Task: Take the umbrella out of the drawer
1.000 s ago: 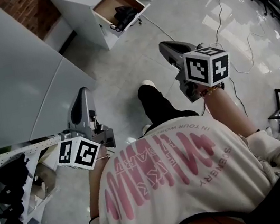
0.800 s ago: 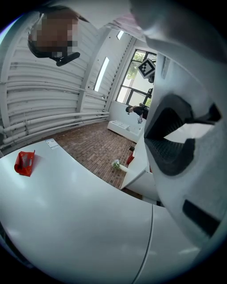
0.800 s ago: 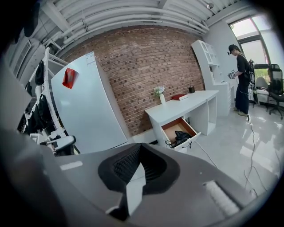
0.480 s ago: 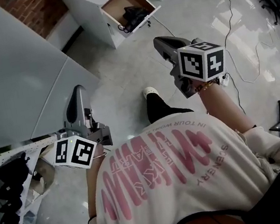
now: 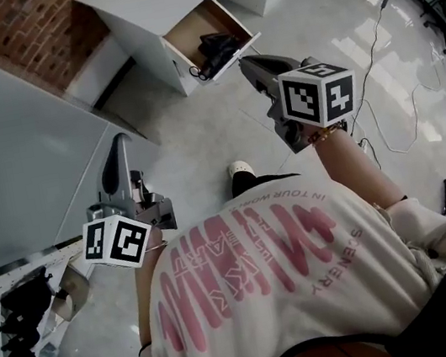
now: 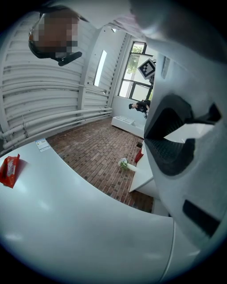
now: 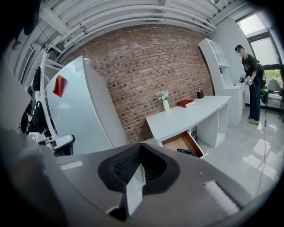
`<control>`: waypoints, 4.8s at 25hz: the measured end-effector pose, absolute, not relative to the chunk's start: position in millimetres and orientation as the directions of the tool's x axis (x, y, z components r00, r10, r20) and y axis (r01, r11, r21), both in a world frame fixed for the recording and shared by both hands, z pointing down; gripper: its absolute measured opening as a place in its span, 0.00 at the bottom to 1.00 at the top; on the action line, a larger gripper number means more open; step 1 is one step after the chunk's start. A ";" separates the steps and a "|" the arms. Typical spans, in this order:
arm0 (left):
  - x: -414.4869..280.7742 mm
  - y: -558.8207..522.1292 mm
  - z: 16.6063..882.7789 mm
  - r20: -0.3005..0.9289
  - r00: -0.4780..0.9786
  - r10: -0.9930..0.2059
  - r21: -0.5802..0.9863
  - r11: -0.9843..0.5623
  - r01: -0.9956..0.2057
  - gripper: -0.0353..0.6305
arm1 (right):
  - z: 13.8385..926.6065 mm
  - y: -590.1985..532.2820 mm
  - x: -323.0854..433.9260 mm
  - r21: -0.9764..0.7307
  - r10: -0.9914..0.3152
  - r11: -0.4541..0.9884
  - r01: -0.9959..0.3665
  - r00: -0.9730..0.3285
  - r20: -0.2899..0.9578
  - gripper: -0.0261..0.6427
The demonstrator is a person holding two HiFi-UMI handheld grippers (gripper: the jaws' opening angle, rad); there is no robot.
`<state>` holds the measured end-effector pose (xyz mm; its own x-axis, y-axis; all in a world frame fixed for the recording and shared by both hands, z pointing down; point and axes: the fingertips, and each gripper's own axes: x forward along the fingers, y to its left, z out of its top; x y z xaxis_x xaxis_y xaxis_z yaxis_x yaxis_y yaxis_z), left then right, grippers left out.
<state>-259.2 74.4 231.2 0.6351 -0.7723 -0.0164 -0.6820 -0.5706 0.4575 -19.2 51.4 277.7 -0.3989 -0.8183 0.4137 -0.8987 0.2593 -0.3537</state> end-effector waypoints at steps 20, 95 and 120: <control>-182.6 -11.8 239.9 0.000 0.604 -0.797 0.440 -0.542 -0.716 0.06 | 296.8 -46.2 59.8 -0.398 -0.800 0.281 -0.873 -0.442 0.405 0.06; -226.4 -282.6 410.5 0.391 0.513 -0.764 0.486 -0.301 -0.820 0.06 | 718.0 -244.8 85.5 -0.366 -0.275 -0.754 -0.546 -0.244 0.930 0.44; -236.2 -226.3 405.0 0.468 0.204 -0.860 0.420 0.014 -0.907 0.06 | 771.2 -254.9 94.1 -0.180 -0.071 -0.834 -0.522 -0.223 0.972 0.51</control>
